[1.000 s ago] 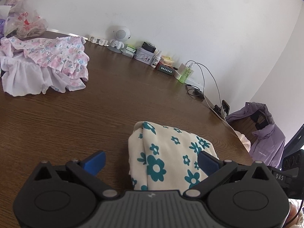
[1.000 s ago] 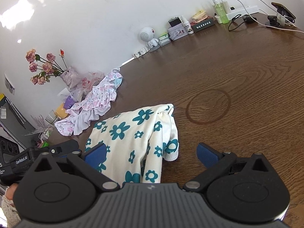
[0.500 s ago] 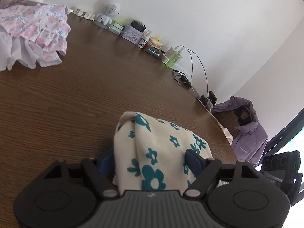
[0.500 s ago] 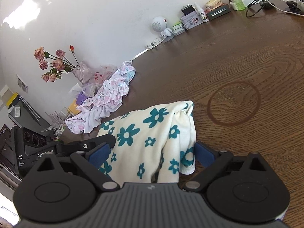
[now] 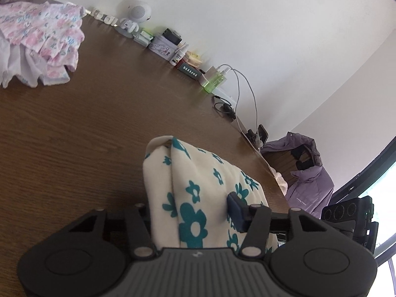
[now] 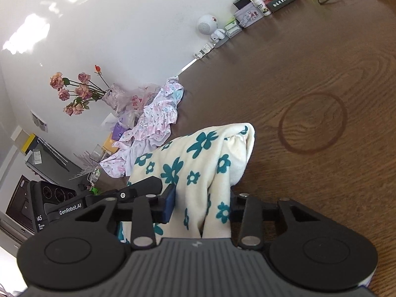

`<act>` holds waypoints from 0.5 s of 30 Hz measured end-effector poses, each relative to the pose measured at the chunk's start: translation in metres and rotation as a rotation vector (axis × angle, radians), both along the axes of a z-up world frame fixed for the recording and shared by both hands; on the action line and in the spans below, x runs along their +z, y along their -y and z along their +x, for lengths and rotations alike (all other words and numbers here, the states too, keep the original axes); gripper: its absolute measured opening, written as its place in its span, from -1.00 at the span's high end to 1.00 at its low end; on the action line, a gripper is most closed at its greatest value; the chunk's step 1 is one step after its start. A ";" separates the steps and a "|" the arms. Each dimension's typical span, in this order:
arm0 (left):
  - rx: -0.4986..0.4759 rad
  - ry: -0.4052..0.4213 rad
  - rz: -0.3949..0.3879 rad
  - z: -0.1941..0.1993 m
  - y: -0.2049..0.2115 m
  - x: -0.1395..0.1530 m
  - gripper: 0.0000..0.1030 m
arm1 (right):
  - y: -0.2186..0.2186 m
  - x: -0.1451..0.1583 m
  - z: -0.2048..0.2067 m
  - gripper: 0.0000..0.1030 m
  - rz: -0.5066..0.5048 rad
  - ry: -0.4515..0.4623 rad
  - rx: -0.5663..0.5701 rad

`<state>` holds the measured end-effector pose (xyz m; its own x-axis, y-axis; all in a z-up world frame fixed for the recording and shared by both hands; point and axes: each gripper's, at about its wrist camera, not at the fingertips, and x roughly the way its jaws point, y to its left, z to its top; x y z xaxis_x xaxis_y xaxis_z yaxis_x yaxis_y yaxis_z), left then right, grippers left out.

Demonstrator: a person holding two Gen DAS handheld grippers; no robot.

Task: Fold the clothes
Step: 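Carry the bundle with both grippers toward the wall beside the white robot figure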

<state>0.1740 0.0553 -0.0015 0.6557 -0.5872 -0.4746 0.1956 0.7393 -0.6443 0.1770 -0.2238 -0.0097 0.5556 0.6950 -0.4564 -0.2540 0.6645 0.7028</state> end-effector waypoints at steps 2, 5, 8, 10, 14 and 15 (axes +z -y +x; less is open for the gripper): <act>0.007 0.024 -0.006 0.007 -0.001 0.014 -0.01 | 0.000 0.015 0.008 0.28 -0.010 0.024 0.012; 0.017 0.062 0.001 0.030 -0.002 0.041 -0.01 | -0.001 0.043 0.030 0.28 -0.034 0.078 0.028; 0.043 0.088 0.003 0.068 -0.003 0.071 -0.02 | -0.001 0.070 0.063 0.28 -0.050 0.121 0.035; 0.055 0.117 0.031 0.097 -0.001 0.088 -0.03 | -0.002 0.088 0.092 0.28 -0.069 0.148 0.031; 0.075 0.145 0.091 0.167 0.005 0.111 -0.03 | -0.001 0.111 0.164 0.28 -0.082 0.157 -0.001; 0.082 0.146 0.100 0.186 0.006 0.115 -0.03 | -0.001 0.113 0.183 0.28 -0.087 0.164 -0.017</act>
<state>0.3604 0.0490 0.1137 0.7657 -0.4834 -0.4242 0.2180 0.8156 -0.5360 0.3598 -0.2223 0.1038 0.6386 0.6468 -0.4169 -0.3490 0.7262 0.5923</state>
